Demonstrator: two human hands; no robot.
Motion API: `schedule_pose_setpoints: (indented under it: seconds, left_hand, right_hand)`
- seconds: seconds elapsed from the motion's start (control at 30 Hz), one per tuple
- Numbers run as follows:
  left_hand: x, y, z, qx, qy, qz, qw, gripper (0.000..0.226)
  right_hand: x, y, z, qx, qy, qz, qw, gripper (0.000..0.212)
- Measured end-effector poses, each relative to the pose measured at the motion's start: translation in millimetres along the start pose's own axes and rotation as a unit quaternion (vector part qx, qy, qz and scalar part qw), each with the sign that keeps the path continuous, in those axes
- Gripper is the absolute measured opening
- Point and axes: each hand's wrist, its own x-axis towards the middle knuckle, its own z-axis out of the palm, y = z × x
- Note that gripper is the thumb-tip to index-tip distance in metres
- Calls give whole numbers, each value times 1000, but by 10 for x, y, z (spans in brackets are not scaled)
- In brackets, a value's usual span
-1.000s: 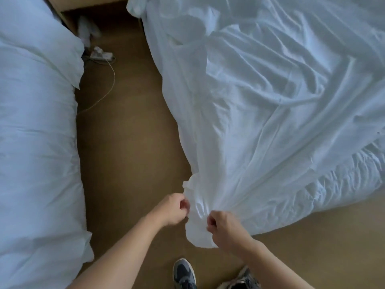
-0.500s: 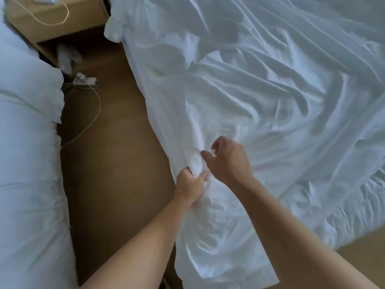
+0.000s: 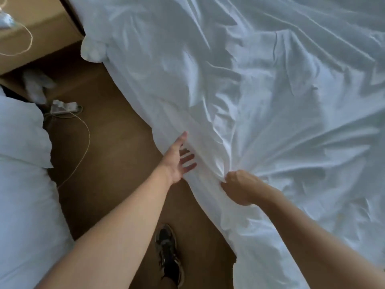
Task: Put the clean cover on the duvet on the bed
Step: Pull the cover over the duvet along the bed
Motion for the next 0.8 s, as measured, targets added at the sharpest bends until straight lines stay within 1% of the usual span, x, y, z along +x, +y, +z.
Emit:
schedule_pose_setpoints:
  seconds: [0.07, 0.1, 0.13, 0.2, 0.23, 0.27, 0.37, 0.43, 0.47, 0.5, 0.53, 0.57, 0.6, 0.63, 0.67, 0.7, 0.73, 0.77, 0.8]
  left_hand:
    - [196, 446, 91, 17, 3, 5, 1000, 82]
    - [275, 608, 176, 34, 18, 14, 999, 85]
    - [389, 706, 250, 45, 45, 26, 998, 83]
    - [628, 751, 335, 77, 122, 58, 988, 59]
    - [704, 726, 332, 115, 148, 69, 980, 43]
    - [736, 685, 289, 156, 159, 71, 972, 36]
    - [787, 544, -12, 276, 163, 61, 945, 33]
    - [830, 566, -189, 378, 191, 65, 904, 43]
    - [862, 632, -251, 421, 217, 91, 876, 54]
    - [891, 752, -287, 455, 245, 134, 845, 68]
    - [921, 921, -294, 478, 273, 196, 812, 80]
    - [981, 1137, -278, 497, 289, 264, 775, 87]
    - [1077, 1390, -244, 520, 288, 319, 738, 90]
    - [1200, 1667, -186, 549, 270, 352, 709, 91]
    - [1342, 1953, -109, 585, 244, 360, 685, 92]
    - [1491, 2220, -25, 629, 219, 345, 661, 94]
    - [1637, 2443, 51, 678, 195, 312, 637, 96]
    - [1766, 2601, 114, 721, 167, 268, 616, 98]
    - [1868, 2700, 165, 757, 131, 220, 601, 97]
  right_hand:
    - [0, -60, -70, -1, -73, 21, 997, 41]
    - [15, -124, -122, -19, -99, 25, 995, 43]
    - [51, -189, -158, -32, -117, 28, 992, 43]
    - [140, -286, -171, -55, -142, 35, 988, 42]
    - [184, -334, -165, -60, -157, 45, 985, 41]
    - [239, -370, -137, -58, -168, 58, 982, 41]
    - [392, -484, -96, -22, -178, 105, 978, 43]
    - [474, -586, -102, -10, -192, 123, 974, 43]
    - [520, -642, -114, -22, -202, 123, 971, 42]
    - [558, -702, -164, -25, -216, 126, 968, 41]
    - [614, -765, -251, -2, -251, 138, 958, 39]
    - [686, -837, -398, 53, -310, 147, 938, 37]
    - [792, -911, -625, 136, -378, 158, 902, 35]
    - [935, -951, -874, 215, -384, 154, 885, 33]
    - [1113, -957, -1129, 270, -301, 142, 904, 30]
    - [1309, -936, -1411, 284, -133, 132, 940, 25]
    - [1503, -911, -1721, 276, 78, 136, 948, 20]
    - [1724, -854, -1974, 274, 253, 138, 918, 25]
    - [1955, -793, -2190, 282, 342, 139, 885, 40]
